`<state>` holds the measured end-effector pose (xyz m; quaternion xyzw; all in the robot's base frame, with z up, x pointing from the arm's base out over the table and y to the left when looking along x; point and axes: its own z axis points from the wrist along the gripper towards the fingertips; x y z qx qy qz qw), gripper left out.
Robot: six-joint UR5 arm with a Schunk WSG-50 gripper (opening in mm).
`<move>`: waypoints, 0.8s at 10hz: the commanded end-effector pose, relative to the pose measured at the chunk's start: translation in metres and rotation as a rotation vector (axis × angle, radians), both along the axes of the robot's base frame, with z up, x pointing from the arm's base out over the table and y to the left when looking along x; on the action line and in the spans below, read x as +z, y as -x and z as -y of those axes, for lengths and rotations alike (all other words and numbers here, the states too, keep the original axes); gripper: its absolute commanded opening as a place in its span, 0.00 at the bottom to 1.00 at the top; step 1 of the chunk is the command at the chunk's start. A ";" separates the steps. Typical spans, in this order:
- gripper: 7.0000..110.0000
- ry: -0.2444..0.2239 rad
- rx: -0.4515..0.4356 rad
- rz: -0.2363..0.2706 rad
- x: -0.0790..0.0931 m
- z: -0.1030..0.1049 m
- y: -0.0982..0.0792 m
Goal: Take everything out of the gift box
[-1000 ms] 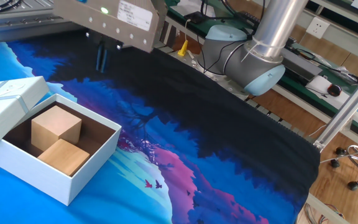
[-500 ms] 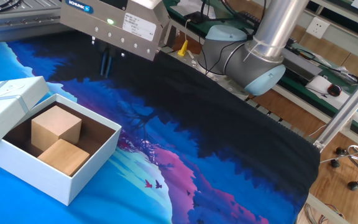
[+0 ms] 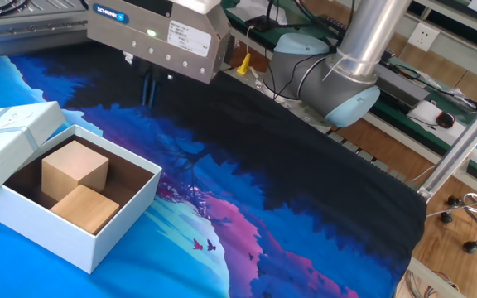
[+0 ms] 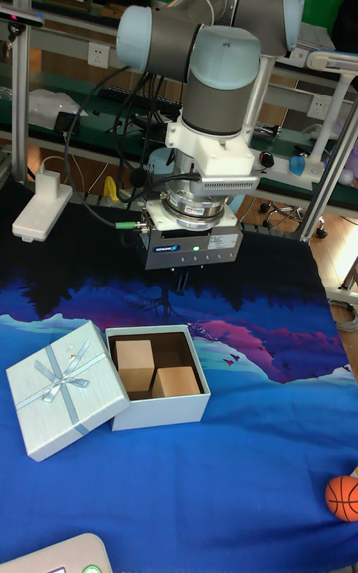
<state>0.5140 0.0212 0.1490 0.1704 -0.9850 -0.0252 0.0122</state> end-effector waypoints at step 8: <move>0.00 -0.048 -0.056 -0.006 0.001 -0.012 0.001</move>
